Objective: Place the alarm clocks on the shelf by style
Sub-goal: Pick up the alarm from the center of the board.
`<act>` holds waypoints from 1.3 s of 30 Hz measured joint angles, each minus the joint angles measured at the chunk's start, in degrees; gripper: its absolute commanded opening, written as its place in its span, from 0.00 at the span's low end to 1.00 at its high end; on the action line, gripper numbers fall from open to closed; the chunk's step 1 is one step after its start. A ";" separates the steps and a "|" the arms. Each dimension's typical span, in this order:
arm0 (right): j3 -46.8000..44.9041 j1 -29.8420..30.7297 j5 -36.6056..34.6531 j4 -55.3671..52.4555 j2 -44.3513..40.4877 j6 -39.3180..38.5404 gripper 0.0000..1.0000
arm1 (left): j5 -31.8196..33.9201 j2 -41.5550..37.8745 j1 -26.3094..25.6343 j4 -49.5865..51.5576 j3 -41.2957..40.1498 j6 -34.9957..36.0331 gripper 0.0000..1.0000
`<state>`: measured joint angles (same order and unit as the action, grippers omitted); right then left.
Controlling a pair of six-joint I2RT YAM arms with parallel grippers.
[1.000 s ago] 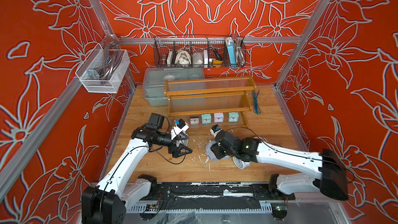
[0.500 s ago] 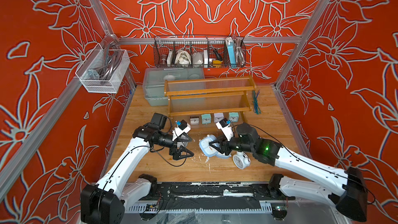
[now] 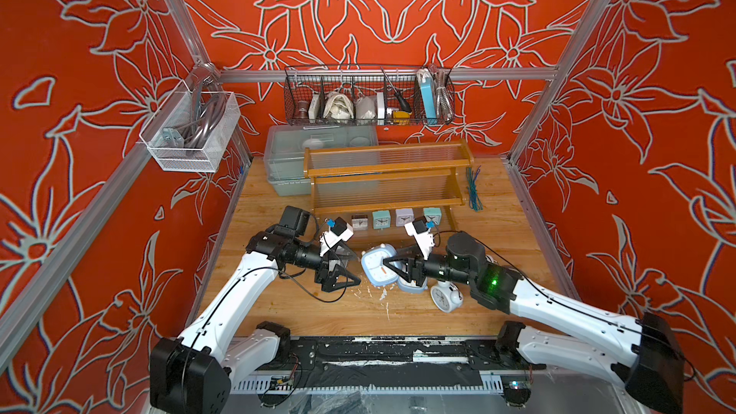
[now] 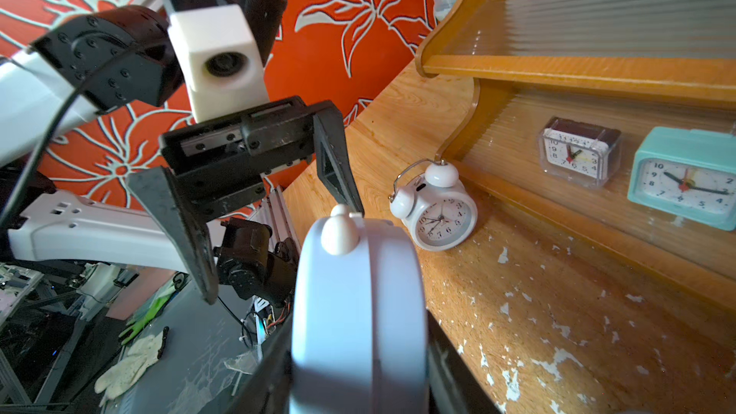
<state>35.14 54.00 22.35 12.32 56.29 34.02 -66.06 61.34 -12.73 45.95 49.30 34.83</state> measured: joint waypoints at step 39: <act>23.56 -0.96 25.20 -32.11 14.91 -22.86 0.32 | 3.10 10.29 -8.28 16.04 9.97 15.08 0.78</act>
<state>58.70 53.04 47.55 -19.79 71.20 11.16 -62.96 71.64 -21.02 62.00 59.27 49.91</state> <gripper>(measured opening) 0.439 0.820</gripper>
